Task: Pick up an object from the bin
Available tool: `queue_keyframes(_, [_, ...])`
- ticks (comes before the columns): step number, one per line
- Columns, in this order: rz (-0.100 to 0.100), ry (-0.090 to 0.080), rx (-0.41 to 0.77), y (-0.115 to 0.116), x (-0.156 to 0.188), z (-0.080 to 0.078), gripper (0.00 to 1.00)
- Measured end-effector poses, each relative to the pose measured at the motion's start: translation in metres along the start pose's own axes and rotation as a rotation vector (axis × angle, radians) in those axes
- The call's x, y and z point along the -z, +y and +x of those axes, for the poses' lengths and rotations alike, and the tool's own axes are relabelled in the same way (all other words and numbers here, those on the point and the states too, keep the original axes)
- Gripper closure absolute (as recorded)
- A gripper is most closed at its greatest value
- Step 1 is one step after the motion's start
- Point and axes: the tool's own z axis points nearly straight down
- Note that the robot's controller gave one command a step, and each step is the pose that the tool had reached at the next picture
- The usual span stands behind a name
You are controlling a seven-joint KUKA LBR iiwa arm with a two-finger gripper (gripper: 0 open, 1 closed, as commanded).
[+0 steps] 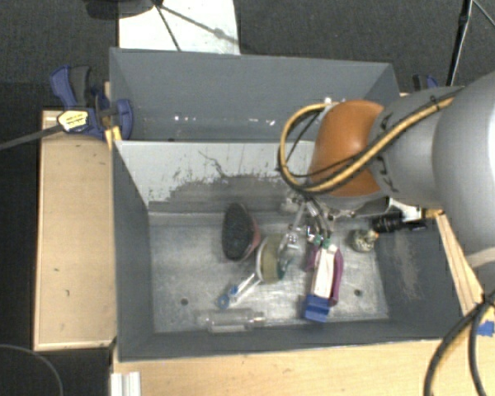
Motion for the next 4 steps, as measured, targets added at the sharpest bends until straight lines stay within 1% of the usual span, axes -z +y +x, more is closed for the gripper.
queue_keyframes(1, [-0.010, 0.001, 0.213, 0.085, 0.043, 0.030, 0.00])
queue_keyframes(2, [0.000, 0.006, -0.034, 0.086, 0.004, 0.043, 0.00])
queue_keyframes(3, [-0.006, 0.016, -0.028, 0.091, 0.004, 0.047, 1.00])
queue_keyframes(4, [-0.003, 0.008, -0.574, 0.074, 0.051, 0.044, 1.00])
